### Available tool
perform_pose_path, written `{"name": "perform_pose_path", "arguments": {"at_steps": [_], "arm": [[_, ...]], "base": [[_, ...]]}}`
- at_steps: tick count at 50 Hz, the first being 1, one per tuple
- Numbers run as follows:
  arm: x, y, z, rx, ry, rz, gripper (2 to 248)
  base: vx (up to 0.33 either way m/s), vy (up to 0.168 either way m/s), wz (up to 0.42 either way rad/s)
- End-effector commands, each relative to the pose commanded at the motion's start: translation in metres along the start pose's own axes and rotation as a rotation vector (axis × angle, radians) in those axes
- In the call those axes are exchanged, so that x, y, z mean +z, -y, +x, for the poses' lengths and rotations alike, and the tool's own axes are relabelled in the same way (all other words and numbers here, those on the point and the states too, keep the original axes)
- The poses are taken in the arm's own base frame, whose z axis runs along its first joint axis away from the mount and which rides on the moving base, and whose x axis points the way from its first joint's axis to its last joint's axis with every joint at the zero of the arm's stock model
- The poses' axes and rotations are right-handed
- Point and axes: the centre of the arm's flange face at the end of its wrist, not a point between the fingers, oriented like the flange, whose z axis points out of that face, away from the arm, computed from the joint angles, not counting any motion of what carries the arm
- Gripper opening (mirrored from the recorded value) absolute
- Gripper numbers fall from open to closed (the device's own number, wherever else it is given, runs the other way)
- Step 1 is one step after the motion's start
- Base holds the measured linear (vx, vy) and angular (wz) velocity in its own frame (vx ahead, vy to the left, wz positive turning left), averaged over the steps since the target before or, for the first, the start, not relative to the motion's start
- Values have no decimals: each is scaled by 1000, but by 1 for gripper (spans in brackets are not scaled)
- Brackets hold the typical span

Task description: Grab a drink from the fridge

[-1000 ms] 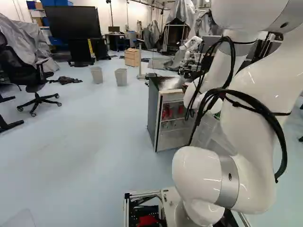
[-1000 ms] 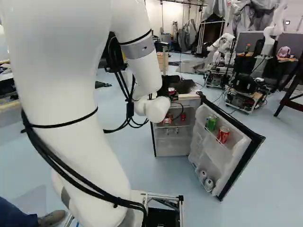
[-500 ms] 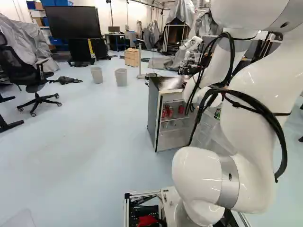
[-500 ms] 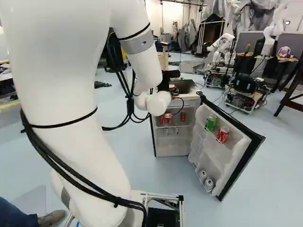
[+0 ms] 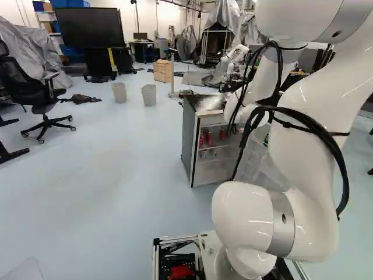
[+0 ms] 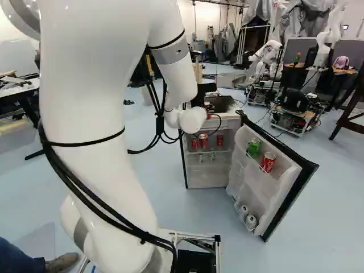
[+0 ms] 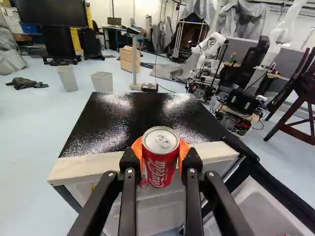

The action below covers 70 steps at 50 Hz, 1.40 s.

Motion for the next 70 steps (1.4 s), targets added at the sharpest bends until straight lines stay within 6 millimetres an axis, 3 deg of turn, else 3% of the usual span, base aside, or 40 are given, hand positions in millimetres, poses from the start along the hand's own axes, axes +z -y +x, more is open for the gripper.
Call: {"name": "perform_pose_path", "arguments": {"at_steps": [49, 70], "arm": [[66, 2, 11, -16, -34, 28, 92], [74, 2, 9, -16, -32, 31, 92]], "base": [[0, 0, 0], [0, 0, 0]]}}
